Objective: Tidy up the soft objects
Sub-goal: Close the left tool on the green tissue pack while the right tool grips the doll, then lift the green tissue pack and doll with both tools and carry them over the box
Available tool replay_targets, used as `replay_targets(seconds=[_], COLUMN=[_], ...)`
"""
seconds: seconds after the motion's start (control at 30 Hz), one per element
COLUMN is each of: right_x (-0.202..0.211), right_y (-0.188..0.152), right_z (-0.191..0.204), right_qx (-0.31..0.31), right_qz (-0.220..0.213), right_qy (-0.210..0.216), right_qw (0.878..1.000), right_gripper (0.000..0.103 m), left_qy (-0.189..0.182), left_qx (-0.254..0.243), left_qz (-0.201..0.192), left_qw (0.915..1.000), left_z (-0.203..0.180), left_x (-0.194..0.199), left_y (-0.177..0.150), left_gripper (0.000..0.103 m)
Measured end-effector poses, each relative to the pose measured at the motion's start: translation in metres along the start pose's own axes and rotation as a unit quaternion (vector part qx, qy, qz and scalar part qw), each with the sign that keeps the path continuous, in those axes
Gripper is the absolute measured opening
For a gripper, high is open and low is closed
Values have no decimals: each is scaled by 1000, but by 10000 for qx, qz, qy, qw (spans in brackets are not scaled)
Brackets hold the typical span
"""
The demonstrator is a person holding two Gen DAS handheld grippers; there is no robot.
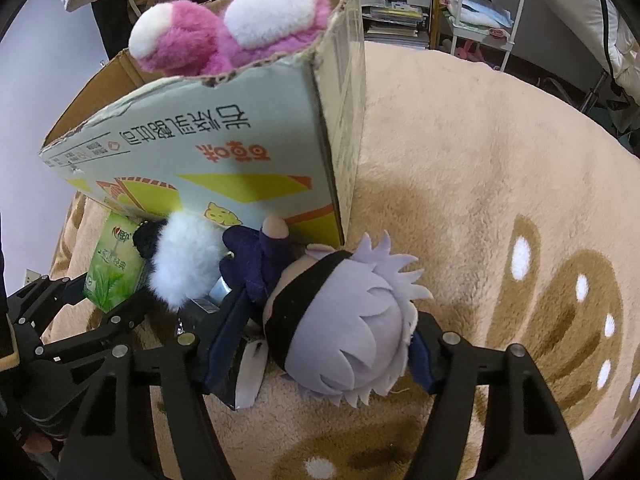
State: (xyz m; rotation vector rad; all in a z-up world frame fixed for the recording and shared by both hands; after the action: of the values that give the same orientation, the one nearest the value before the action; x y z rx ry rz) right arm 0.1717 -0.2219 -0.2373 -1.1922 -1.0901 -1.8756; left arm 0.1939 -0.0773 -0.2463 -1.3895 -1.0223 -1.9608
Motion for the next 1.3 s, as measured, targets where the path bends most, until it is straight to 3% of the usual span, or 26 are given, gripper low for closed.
replay_targets(seconds=[0.53, 0.87, 1.07, 1.3], right_x=[19, 54, 86, 123], right_y=[0, -3, 1, 10], right_z=[3, 7, 8, 14], right_qx=[38, 107, 130, 246], right_qz=[-210, -567, -876, -1457], right_qy=[-4, 49, 150, 245], right_qw=[9998, 9983, 9960, 9887], right_gripper=[72, 72, 72, 72], left_qy=[-48, 173, 440, 509], left_qx=[164, 252, 258, 403], left_qz=[-147, -436, -888, -1782], left_qw=[9997, 9986, 9947, 9818], left_z=[9, 16, 18, 23], left_x=[19, 52, 87, 135], left_y=[-9, -17, -17, -6], left_gripper=[54, 53, 54, 54])
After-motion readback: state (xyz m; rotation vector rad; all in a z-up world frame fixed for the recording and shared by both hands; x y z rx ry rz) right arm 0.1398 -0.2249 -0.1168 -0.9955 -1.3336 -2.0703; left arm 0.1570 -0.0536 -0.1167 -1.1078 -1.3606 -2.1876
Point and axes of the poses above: each gripper's, at about its wrist camera, not at the fingertips, and x roughly against the way its jaws point, z to its left, y to its top, the point moved 9 cm from there along -x, roughly the way its jaws point, and after that the axes turned 10 degrees about -x, right-handed, at the moved point
